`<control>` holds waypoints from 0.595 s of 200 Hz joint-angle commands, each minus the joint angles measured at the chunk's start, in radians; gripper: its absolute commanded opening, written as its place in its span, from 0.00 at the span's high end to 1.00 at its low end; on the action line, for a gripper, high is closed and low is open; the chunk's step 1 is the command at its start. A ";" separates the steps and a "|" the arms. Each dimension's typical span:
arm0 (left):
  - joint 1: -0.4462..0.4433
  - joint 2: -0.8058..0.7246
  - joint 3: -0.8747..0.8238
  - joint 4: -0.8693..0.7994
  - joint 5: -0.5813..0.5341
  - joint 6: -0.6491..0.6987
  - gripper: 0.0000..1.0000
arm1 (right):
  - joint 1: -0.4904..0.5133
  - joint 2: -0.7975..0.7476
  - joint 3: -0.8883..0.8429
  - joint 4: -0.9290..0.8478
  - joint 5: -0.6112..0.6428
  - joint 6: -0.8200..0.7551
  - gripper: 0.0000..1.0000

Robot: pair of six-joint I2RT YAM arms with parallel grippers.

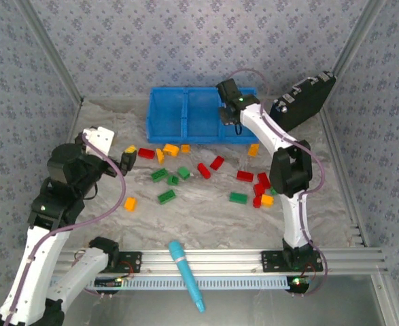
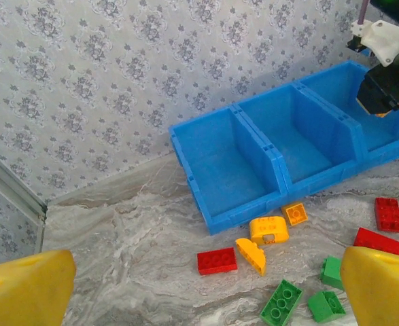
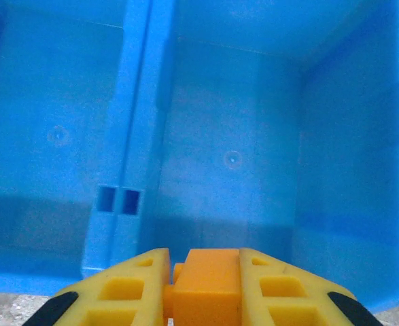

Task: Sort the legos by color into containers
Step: Place the lego in the container.

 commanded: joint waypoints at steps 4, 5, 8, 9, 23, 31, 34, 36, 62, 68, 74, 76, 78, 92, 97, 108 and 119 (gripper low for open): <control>-0.007 0.014 -0.001 0.046 -0.009 0.009 0.00 | 0.037 -0.010 0.024 0.062 -0.047 0.007 0.80; -0.007 0.015 -0.002 0.048 -0.008 0.008 0.00 | 0.039 -0.009 0.026 0.063 -0.047 0.007 0.81; -0.007 0.017 -0.002 0.049 -0.009 0.007 0.00 | 0.043 -0.005 0.031 0.066 -0.046 0.004 0.80; -0.007 0.018 -0.002 0.050 -0.009 0.007 0.00 | 0.044 -0.004 0.033 0.066 -0.046 0.003 0.80; -0.007 0.026 -0.006 0.055 -0.005 0.006 0.00 | 0.061 0.023 0.070 0.071 -0.048 -0.004 0.80; -0.007 0.028 -0.009 0.057 -0.004 0.007 0.00 | 0.068 0.040 0.097 0.068 -0.050 -0.006 0.80; -0.007 0.030 -0.010 0.056 -0.003 0.007 0.00 | 0.072 0.048 0.106 0.068 -0.052 -0.006 0.80; -0.007 0.030 -0.010 0.056 -0.004 0.007 0.00 | 0.073 0.052 0.112 0.068 -0.052 -0.006 0.80; -0.007 0.024 -0.023 0.063 -0.019 0.019 0.00 | 0.088 0.114 0.174 0.078 -0.075 -0.008 0.80; -0.007 0.022 -0.026 0.065 -0.022 0.021 0.00 | 0.091 0.129 0.191 0.078 -0.082 -0.009 0.80; -0.007 0.023 -0.029 0.067 -0.023 0.025 0.00 | 0.095 0.147 0.205 0.077 -0.087 -0.012 0.80; -0.007 0.023 -0.029 0.066 -0.024 0.024 0.00 | 0.097 0.153 0.211 0.076 -0.088 -0.012 0.80; -0.007 0.023 -0.029 0.067 -0.026 0.025 0.00 | 0.097 0.158 0.216 0.075 -0.087 -0.013 0.80; -0.007 0.025 -0.034 0.062 -0.030 0.033 0.00 | 0.112 0.188 0.242 0.077 -0.079 -0.023 0.80; -0.007 0.026 -0.035 0.060 -0.033 0.036 0.00 | 0.119 0.196 0.248 0.082 -0.074 -0.029 0.80; -0.007 0.030 -0.037 0.053 -0.039 0.040 0.00 | 0.132 0.212 0.253 0.096 -0.067 -0.043 0.79; -0.007 0.033 -0.040 0.049 -0.045 0.044 0.00 | 0.140 0.229 0.259 0.107 -0.064 -0.052 0.79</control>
